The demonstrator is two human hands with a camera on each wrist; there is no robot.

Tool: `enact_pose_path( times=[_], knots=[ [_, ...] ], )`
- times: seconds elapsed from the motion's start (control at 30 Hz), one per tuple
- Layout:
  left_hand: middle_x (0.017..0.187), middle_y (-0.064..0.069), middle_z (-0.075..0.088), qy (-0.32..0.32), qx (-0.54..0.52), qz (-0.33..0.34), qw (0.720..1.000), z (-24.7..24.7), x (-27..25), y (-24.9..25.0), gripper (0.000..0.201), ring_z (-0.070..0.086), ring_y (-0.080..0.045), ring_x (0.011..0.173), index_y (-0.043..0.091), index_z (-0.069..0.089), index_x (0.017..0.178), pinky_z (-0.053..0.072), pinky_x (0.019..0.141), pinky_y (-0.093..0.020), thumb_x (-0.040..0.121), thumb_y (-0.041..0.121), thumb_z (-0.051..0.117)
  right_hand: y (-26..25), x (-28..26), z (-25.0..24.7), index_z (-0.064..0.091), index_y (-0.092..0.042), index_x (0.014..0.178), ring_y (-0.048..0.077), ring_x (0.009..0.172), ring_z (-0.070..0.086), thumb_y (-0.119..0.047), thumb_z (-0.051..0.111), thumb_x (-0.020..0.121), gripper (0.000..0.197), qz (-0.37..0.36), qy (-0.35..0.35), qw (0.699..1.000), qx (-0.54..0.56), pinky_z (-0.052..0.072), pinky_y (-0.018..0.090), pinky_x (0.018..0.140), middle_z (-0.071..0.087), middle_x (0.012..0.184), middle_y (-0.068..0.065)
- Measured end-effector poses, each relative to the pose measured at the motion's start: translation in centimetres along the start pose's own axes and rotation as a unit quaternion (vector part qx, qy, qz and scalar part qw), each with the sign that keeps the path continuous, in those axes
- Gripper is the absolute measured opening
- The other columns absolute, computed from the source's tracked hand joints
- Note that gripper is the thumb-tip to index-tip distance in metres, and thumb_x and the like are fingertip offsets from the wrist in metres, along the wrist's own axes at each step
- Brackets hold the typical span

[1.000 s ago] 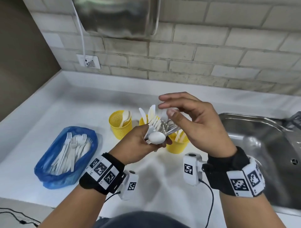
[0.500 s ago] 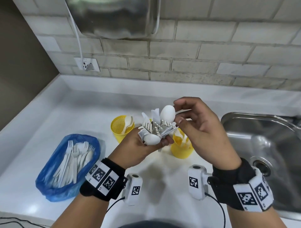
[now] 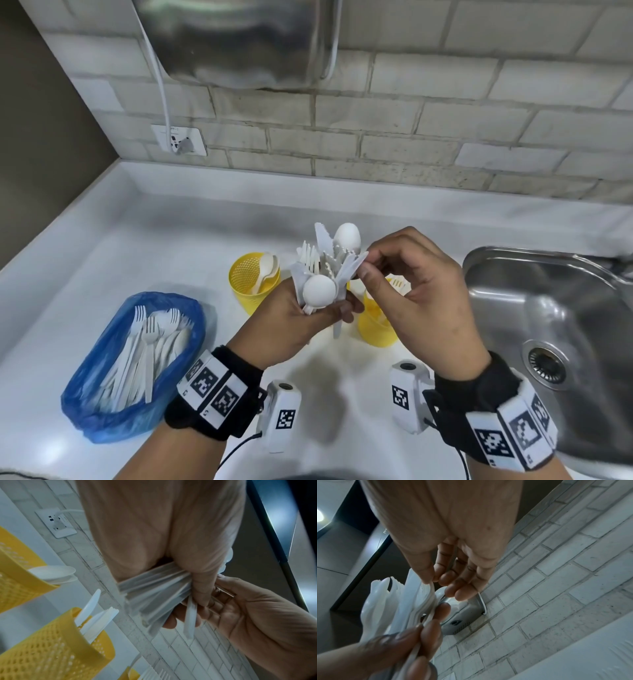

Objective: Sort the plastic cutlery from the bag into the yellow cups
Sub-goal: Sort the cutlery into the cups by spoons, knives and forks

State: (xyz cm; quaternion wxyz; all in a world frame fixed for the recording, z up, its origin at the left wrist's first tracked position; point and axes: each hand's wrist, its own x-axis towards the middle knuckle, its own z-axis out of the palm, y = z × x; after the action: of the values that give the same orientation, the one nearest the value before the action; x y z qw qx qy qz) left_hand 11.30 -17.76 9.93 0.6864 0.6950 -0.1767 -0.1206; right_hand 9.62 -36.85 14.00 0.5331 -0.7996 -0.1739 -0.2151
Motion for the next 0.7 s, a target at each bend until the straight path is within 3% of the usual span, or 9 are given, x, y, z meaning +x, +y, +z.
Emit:
enact_pose_path(
  times=[0.13,0.23,0.4,0.57,0.7],
  knots=[
    [0.086,-0.002,0.078,-0.007,0.004,-0.007,1.000,0.3,0.2,-0.2,0.008,0.073,-0.020,0.082,0.010,0.073,0.095,0.050,0.067,-0.016,0.096,0.003,0.068,0.0,0.1,0.2,0.068,-0.009,0.090,0.016,0.080,0.066,0.000,0.073,0.091,0.010,-0.005,0.011,0.999,-0.031,0.051,0.021,0.074,0.061,0.092,0.000],
    [0.085,-0.004,0.077,-0.013,0.009,-0.012,1.000,0.5,0.1,0.0,0.003,0.073,-0.021,0.083,0.007,0.070,0.098,0.051,0.069,-0.018,0.097,0.005,0.067,-0.2,0.2,0.4,0.066,-0.009,0.091,0.014,0.079,0.065,0.001,0.071,0.091,0.011,-0.007,0.026,0.999,-0.047,0.051,0.019,0.073,0.060,0.091,-0.001],
    [0.085,-0.009,0.076,-0.028,0.031,-0.008,0.999,0.3,0.0,0.2,0.010,0.071,-0.013,0.079,0.002,0.073,0.095,0.051,0.071,-0.018,0.096,0.011,0.069,-0.2,0.5,0.8,0.061,-0.009,0.094,0.013,0.076,0.068,0.000,0.067,0.095,0.011,0.027,0.055,0.998,-0.006,0.056,0.028,0.069,0.066,0.088,0.001],
    [0.087,-0.009,0.075,-0.020,0.026,-0.015,0.999,0.3,-0.2,0.2,0.011,0.072,-0.018,0.085,0.005,0.071,0.100,0.051,0.071,-0.020,0.095,0.015,0.069,-0.2,0.5,1.1,0.057,-0.017,0.097,0.025,0.079,0.069,-0.015,0.062,0.096,0.005,0.049,0.067,0.996,0.020,0.057,0.046,0.070,0.067,0.088,0.003],
    [0.086,-0.008,0.074,-0.019,0.033,-0.014,0.999,0.2,-0.3,0.0,0.008,0.072,-0.016,0.081,0.004,0.068,0.103,0.052,0.068,-0.021,0.097,0.010,0.068,-0.4,0.7,1.1,0.056,-0.025,0.102,0.022,0.082,0.067,-0.010,0.070,0.090,0.024,0.063,0.047,0.995,0.059,0.057,0.036,0.074,0.066,0.093,-0.003]
  ],
)
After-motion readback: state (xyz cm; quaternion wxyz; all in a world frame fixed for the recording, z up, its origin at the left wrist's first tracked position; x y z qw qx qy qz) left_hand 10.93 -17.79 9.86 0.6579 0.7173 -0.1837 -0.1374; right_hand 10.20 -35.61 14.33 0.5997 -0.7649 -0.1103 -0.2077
